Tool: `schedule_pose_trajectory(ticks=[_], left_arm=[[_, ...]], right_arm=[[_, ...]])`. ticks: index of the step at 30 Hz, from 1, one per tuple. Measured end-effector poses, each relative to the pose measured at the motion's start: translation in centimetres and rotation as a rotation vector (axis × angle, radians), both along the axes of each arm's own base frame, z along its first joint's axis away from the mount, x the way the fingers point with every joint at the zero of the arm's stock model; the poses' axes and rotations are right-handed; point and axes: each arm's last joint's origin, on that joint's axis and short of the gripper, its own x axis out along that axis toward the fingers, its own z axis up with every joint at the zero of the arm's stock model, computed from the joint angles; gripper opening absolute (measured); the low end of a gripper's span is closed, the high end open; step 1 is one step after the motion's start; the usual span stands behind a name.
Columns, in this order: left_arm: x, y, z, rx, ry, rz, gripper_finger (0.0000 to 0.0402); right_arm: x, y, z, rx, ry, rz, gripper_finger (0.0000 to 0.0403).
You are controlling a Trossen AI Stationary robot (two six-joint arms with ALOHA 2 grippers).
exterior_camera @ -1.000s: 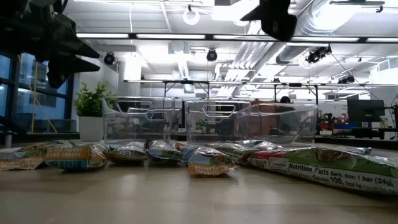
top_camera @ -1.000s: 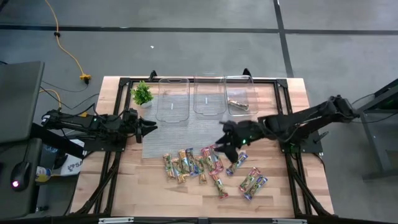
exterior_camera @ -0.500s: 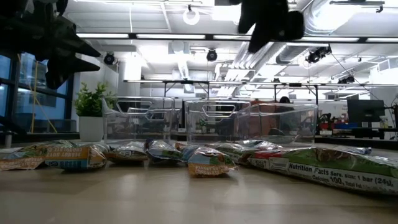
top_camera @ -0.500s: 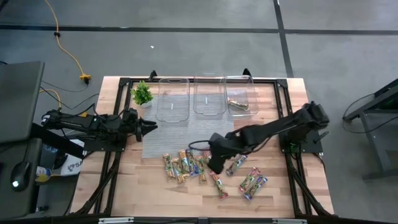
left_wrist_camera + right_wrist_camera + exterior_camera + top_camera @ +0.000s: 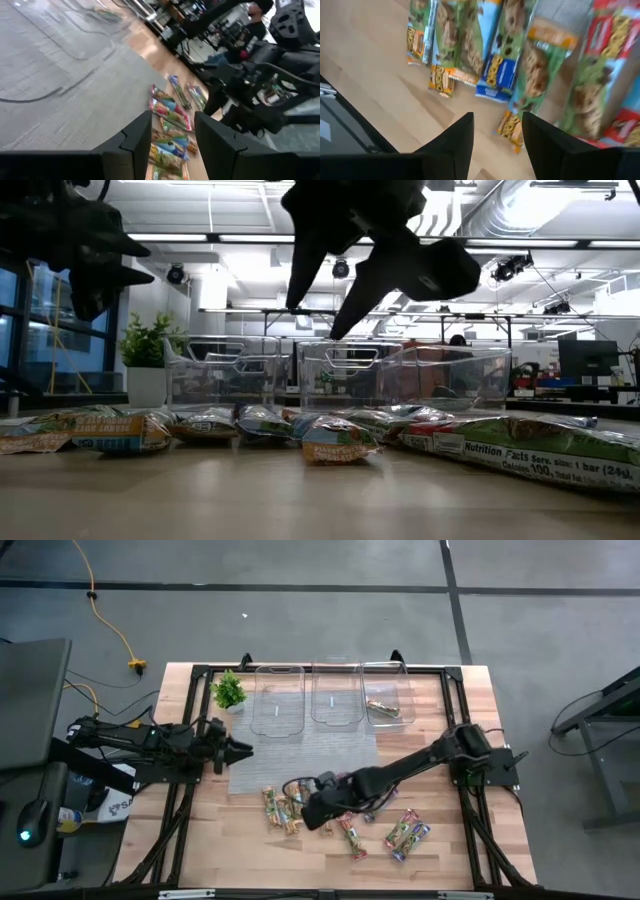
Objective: Pick and place Granola Bars by type
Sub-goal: Put the yellow granola bar into the right transparent bin
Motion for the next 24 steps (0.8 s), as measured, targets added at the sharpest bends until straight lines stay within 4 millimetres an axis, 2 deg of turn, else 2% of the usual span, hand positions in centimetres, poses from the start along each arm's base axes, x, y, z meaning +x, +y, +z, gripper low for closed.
schedule_pose_trajectory(ticks=[7,15,20,24], left_arm=[[0.0,-0.1,0.0,0.004,0.004,-0.051,0.0142],[0.0,-0.4,-0.1,0.031,0.01,-0.142,0.0142],[0.0,-0.4,-0.1,0.032,0.011,-0.157,0.0142],[0.0,-0.4,-0.1,0.032,0.012,-0.156,0.0142]], right_arm=[[0.5,1.0,-0.9,0.033,0.003,-0.014,0.0151],[1.6,2.2,0.2,0.006,-0.211,0.068,0.0151],[2.3,2.4,0.9,0.089,-0.29,0.225,0.0151],[2.7,2.9,1.4,0.058,-0.376,0.189,0.0151]])
